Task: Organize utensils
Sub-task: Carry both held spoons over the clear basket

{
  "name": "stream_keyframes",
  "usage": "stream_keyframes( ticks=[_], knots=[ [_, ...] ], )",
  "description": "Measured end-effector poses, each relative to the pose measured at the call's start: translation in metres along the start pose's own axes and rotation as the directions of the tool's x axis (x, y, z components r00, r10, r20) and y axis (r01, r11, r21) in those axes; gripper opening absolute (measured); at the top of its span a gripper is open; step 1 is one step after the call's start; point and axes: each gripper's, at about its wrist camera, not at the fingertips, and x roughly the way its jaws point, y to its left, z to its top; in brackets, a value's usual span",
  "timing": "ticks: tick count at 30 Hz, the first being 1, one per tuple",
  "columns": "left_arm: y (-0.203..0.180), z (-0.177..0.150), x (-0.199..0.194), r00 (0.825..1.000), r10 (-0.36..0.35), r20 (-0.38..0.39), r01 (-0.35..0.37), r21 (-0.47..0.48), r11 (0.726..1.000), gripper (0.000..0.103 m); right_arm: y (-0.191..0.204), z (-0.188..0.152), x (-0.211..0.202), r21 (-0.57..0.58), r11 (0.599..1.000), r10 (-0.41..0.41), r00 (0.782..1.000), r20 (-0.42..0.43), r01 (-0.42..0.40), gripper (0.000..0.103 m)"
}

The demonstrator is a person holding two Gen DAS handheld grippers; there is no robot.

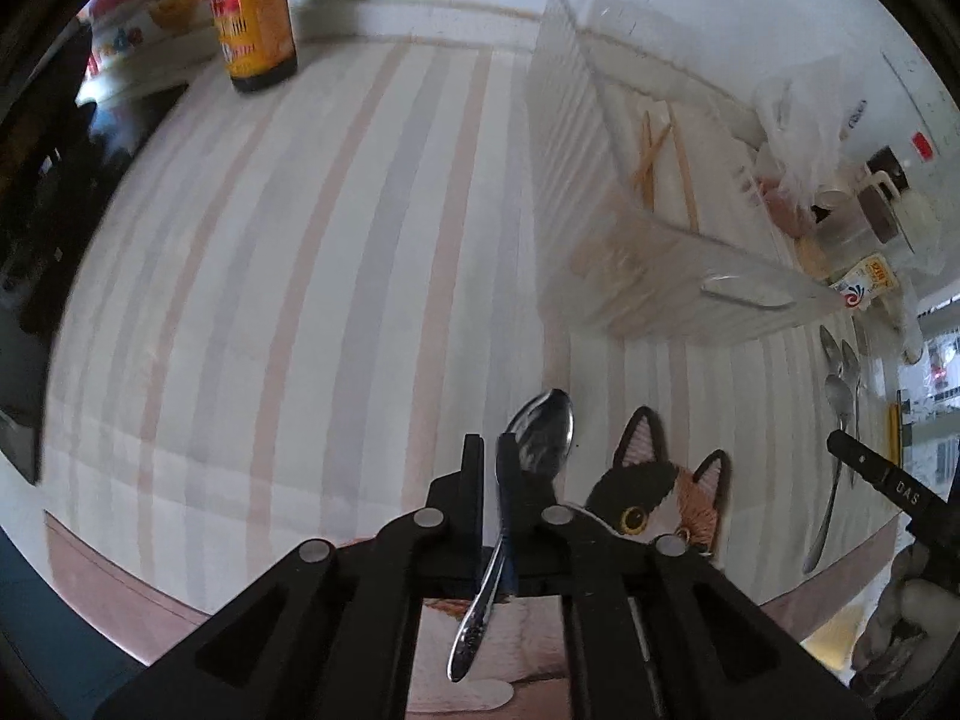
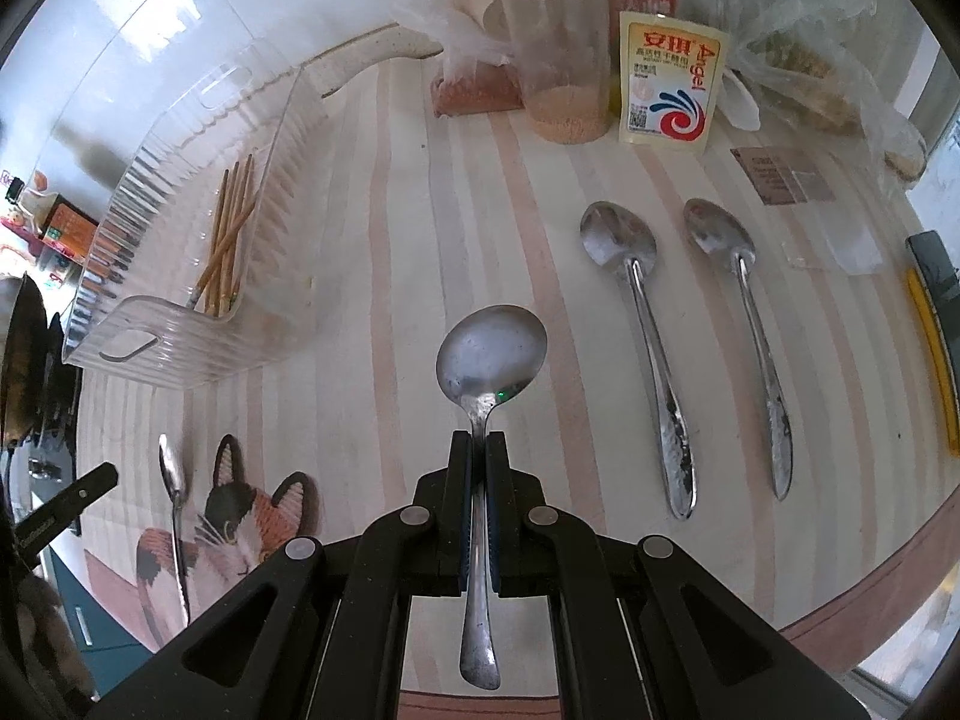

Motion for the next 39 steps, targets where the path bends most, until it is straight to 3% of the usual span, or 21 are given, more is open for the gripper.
stream_keyframes(
  ticks=[3, 5, 9, 11, 15, 17, 20, 30, 39],
  knots=[
    [-0.015, 0.003, 0.023, 1.000, -0.013, -0.025, 0.013, 0.018, 1.000, 0.046, 0.000, 0.000, 0.000, -0.002, 1.000, -0.002, 1.000, -0.001, 0.002, 0.004],
    [-0.022, 0.003, 0.033, 0.998, -0.034, -0.052, 0.036, 0.050, 0.998, 0.049, 0.000, -0.001, 0.001, -0.001, 1.000, -0.004, 1.000, -0.004, 0.004, 0.004],
    [-0.037, 0.004, 0.054, 0.994, 0.010, -0.111, 0.002, 0.107, 0.994, 0.052, -0.006, -0.002, 0.001, 0.012, 1.000, -0.014, 1.000, -0.005, 0.014, 0.004],
    [-0.049, 0.004, 0.056, 0.995, 0.028, -0.097, -0.013, 0.146, 0.989, 0.053, -0.009, -0.002, 0.001, 0.020, 1.000, -0.020, 1.000, -0.006, 0.020, 0.004],
    [-0.063, 0.003, 0.060, 0.995, 0.083, -0.060, -0.069, 0.207, 0.976, 0.052, -0.015, -0.002, 0.002, 0.037, 0.999, -0.030, 1.000, -0.006, 0.030, 0.004],
    [-0.064, 0.003, 0.060, 0.993, 0.108, -0.041, -0.097, 0.219, 0.971, 0.032, -0.017, -0.002, 0.001, 0.047, 0.998, -0.031, 1.000, -0.004, 0.031, 0.004],
    [-0.059, 0.005, 0.058, 0.995, 0.085, -0.050, -0.073, 0.199, 0.977, 0.032, -0.020, -0.002, 0.000, 0.057, 0.998, -0.030, 1.000, 0.002, 0.030, 0.004],
    [-0.049, -0.002, 0.034, 0.995, 0.095, -0.016, -0.092, 0.130, 0.987, 0.032, -0.018, -0.002, -0.009, 0.050, 0.999, -0.014, 0.999, 0.031, 0.012, 0.004],
    [-0.061, 0.000, -0.038, 0.991, 0.064, 0.118, -0.078, 0.119, 0.990, 0.032, -0.002, 0.009, -0.039, -0.011, 1.000, 0.027, 0.993, 0.111, -0.026, 0.004]
  ],
)
